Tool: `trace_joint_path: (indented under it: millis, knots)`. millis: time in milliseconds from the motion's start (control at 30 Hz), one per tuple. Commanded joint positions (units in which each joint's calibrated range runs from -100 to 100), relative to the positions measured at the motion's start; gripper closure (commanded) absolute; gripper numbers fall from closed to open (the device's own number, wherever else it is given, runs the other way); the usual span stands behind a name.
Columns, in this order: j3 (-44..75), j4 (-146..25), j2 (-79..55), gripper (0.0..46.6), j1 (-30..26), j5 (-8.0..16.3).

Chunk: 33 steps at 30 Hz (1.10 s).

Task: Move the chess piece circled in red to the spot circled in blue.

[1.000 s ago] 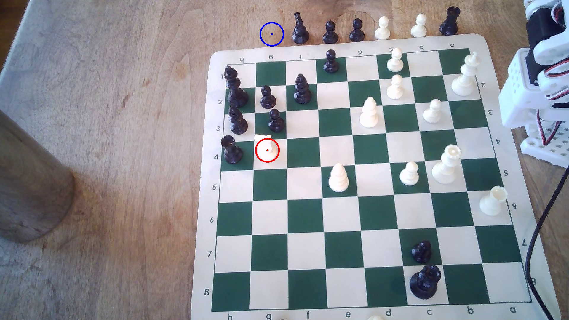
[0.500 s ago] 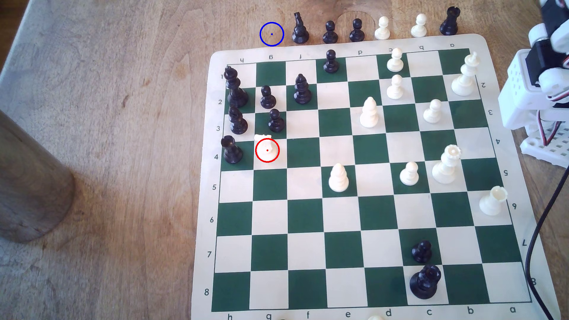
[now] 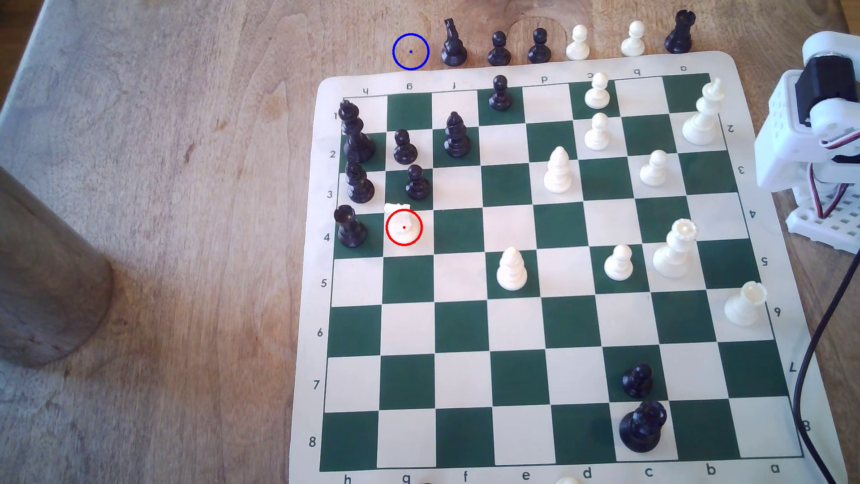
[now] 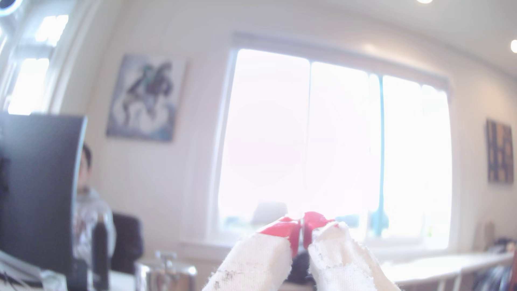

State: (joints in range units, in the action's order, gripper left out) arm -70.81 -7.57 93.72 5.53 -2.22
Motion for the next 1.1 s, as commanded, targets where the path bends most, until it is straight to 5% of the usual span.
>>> trace_joint_path:
  millis: [0,100,200,400,533,767,933,1067]
  knots:
    - [5.80,-12.33,-2.20,44.5,-0.02,0.29]
    - [6.17,-18.64,-4.75,43.1,-2.75,5.08]
    - [6.80,-23.88,-7.30,43.4,-4.55,5.13]
    - [9.61,-21.50,-21.64,42.2,-6.43,3.42]
    - [16.77,-22.00,-31.75,36.9,-7.99,1.90]
    - [25.66,-28.96,-41.93,36.5,-9.56,-0.93]
    - [26.93,-29.53,-47.03,30.1,-8.62,-0.68]
    - [29.74,-29.94,-52.80,29.3,-8.39,0.54]
